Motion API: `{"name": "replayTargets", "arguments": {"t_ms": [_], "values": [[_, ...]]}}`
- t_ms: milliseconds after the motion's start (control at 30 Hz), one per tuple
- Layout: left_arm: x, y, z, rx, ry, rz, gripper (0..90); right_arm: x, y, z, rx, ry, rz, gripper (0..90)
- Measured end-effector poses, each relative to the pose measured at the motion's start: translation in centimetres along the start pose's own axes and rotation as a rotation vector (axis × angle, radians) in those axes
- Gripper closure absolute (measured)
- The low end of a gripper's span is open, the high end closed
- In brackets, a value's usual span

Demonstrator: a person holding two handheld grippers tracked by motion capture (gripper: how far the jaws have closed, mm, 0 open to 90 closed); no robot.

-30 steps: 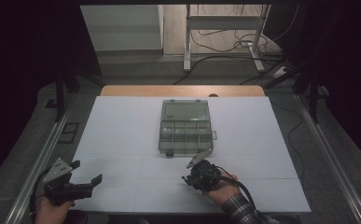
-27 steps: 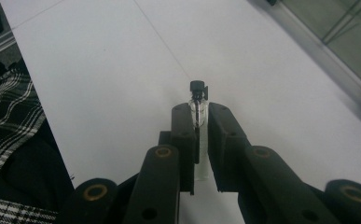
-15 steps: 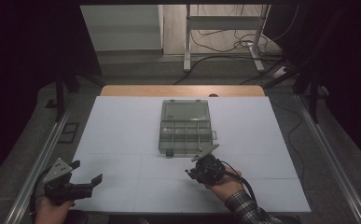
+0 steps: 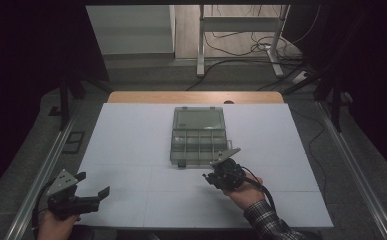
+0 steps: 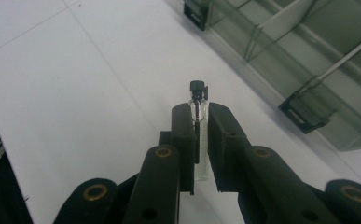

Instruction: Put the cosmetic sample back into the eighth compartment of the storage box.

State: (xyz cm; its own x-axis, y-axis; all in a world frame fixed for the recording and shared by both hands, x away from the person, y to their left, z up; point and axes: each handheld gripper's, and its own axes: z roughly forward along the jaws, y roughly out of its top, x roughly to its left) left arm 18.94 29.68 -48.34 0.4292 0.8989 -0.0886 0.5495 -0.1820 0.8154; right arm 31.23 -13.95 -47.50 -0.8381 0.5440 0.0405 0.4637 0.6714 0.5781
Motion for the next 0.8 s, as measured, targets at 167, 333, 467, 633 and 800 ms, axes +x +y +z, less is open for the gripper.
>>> {"name": "replayTargets", "arguments": {"t_ms": [167, 333, 467, 633, 800], "values": [[0.0, 0.0, 0.0, 0.001, -0.001, -0.001, 1.9, -0.7, 0.3, 0.0, -0.011, -0.020, 0.017, 80.9], [0.0, 0.0, 0.0, 0.001, -0.002, -0.001, 1.9, -1.2, 0.4, -0.1, -0.016, -0.031, 0.024, 80.9], [0.0, 0.0, 0.1, 0.002, 0.001, 0.001, 2.0, -1.5, 0.5, -0.2, -0.023, -0.036, 0.031, 80.9], [0.0, 0.0, 0.1, 0.003, 0.001, 0.001, 2.0, -2.0, 0.8, -0.3, -0.035, -0.043, 0.039, 80.9], [0.0, 0.0, 0.0, 0.003, 0.000, -0.001, 2.0, -2.7, 1.1, -0.5, -0.049, -0.057, 0.054, 80.9]]}}
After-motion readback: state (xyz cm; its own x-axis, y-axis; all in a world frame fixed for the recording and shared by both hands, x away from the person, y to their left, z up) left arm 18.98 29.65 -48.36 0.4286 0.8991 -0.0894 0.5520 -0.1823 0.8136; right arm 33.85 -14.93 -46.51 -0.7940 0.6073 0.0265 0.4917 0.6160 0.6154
